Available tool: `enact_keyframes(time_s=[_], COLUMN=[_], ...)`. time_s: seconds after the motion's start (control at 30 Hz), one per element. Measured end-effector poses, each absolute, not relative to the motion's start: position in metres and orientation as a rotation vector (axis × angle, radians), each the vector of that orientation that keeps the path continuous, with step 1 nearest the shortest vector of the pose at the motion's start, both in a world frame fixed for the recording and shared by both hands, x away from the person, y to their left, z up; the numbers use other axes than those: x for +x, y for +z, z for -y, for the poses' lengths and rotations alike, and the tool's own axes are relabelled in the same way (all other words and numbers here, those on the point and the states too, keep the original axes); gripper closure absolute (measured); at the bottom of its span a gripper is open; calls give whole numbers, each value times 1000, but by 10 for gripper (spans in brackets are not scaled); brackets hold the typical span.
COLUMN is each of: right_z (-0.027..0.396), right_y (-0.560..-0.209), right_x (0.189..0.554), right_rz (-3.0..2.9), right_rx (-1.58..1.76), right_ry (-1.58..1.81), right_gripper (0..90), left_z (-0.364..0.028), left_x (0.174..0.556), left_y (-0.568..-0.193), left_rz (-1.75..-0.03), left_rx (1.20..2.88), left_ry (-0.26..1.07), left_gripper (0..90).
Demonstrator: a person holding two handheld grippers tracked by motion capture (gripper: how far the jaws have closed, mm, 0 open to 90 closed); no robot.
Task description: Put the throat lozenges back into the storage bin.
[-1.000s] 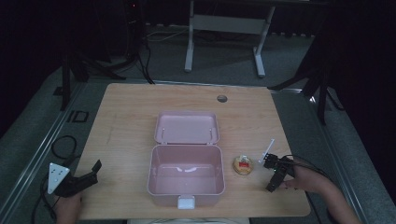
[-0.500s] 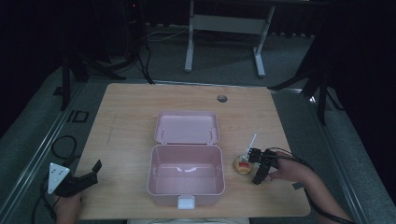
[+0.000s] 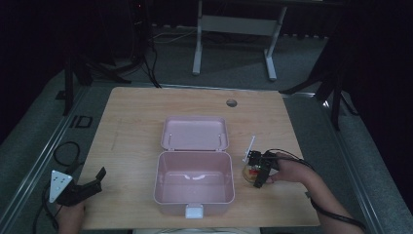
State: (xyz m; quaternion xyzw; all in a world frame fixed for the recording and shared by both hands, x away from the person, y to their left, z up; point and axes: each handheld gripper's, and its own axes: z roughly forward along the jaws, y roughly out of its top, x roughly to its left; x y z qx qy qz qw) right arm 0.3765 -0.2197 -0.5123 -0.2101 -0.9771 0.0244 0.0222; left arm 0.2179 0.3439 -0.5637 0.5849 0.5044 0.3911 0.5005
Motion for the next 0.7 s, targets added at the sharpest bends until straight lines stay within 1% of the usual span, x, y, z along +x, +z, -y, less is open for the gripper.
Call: enact_keyframes(time_s=[0.37,0.47,0.7], right_z=[204,201,198], right_y=[-517,-518,-516], right_x=[385,387,388], right_rz=[3035,3040,3045], right_rx=[-614,-603,-578], right_ry=[90,92,103], right_gripper=[155,187,197], left_z=[-344,-344,-344], left_x=[218,218,218], left_y=[-564,-564,-564], left_rz=[-1217,-1217,-1217], left_rx=[1414,1414,1414], left_ry=[944,944,944], left_gripper=[23,23,23])
